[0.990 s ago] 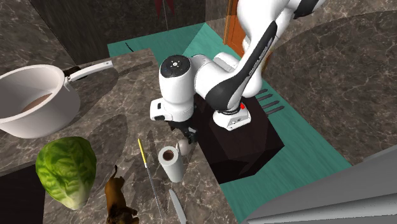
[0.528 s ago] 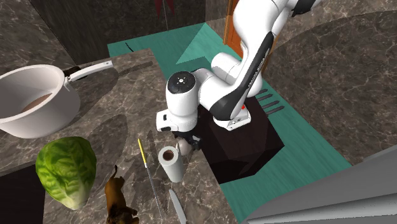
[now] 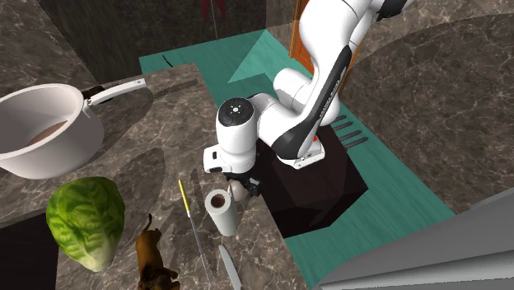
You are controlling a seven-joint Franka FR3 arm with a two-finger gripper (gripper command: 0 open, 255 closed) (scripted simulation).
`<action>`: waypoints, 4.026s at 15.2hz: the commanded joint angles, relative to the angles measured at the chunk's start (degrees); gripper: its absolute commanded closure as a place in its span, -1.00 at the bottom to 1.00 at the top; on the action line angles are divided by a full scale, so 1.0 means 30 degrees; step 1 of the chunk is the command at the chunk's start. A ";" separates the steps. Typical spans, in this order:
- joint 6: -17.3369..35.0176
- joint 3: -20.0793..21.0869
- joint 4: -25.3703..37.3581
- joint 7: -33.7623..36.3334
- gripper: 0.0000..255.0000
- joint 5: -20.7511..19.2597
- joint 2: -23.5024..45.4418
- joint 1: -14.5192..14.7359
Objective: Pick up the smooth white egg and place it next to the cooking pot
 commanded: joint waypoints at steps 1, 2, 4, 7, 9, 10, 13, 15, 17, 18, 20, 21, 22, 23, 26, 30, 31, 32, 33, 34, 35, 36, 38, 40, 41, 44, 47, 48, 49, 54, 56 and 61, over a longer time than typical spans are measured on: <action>0.0000 0.0000 0.0000 0.0000 -1.00 0.0000 0.0000 0.0000; 0.0000 0.0000 0.0000 0.0000 1.00 0.0000 0.0000 0.0000; 0.0004 0.0005 -0.0002 0.0005 1.00 0.0003 0.0003 0.0003; 0.0004 0.0003 -0.0002 0.0004 1.00 0.0002 0.0002 0.0003; 0.0001 0.0004 -0.0002 0.0004 1.00 0.0003 -0.0001 0.0003; 0.0002 0.0005 -0.0001 0.0006 1.00 0.0003 0.0001 0.0004; -0.0746 -0.0102 0.0258 -0.0019 1.00 -0.0046 -0.0491 0.0010; -0.1477 -0.0204 0.0537 -0.0034 1.00 -0.0100 -0.0946 0.0015; -0.2190 -0.0304 0.0835 -0.0046 1.00 -0.0159 -0.1363 0.0014; -0.2539 -0.0354 0.0992 -0.0051 1.00 -0.0191 -0.1557 0.0012; -0.3224 -0.0451 0.1318 -0.0060 1.00 -0.0255 -0.1917 0.0003; -0.3559 -0.0497 0.1488 -0.0065 1.00 -0.0288 -0.2084 -0.0003; -0.3890 -0.0544 0.1662 -0.0068 1.00 -0.0321 -0.2241 -0.0010; -0.4217 -0.0589 0.1841 -0.0072 1.00 -0.0354 -0.2391 -0.0018; -0.5172 -0.0724 0.2400 -0.0080 1.00 -0.0456 -0.2789 -0.0045; -0.6391 -0.0893 0.3200 -0.0089 1.00 -0.0591 -0.3211 -0.0089; -0.6686 -0.0933 0.3408 -0.0090 1.00 -0.0624 -0.3298 -0.0101; -0.6978 -0.0973 0.3621 -0.0092 1.00 -0.0657 -0.3379 -0.0114; -0.7267 -0.1012 0.3836 -0.0093 1.00 -0.0690 -0.3452 -0.0127; -0.7553 -0.1051 0.4055 -0.0093 1.00 -0.0723 -0.3519 -0.0139; -0.7835 -0.1089 0.4278 -0.0094 1.00 -0.0756 -0.3580 -0.0152; -0.8114 -0.1126 0.4503 -0.0094 1.00 -0.0788 -0.3635 -0.0165; -0.8665 -0.1199 0.4964 -0.0095 1.00 -0.0851 -0.3725 -0.0192; -0.9204 -0.1269 0.5436 -0.0094 1.00 -0.0913 -0.3793 -0.0219; -0.9470 -0.1304 0.5677 -0.0093 1.00 -0.0943 -0.3818 -0.0232; -1.0255 -0.1401 0.6417 -0.0091 1.00 -0.1032 -0.3863 -0.0274; -1.1020 -0.1492 0.7183 -0.0087 1.00 -0.1117 -0.3863 -0.0316; -1.1271 -0.1521 0.7444 -0.0085 1.00 -0.1145 -0.3853 -0.0330; -1.1521 -0.1549 0.7708 -0.0084 1.00 -0.1171 -0.3839 -0.0344; -1.2746 -0.1681 0.9070 -0.0071 1.00 -0.1301 -0.3703 -0.0413; -1.3227 -0.1729 0.9634 -0.0065 1.00 -0.1350 -0.3620 -0.0442; -1.4413 -0.1837 1.1094 -0.0046 1.00 -0.1466 -0.3344 -0.0510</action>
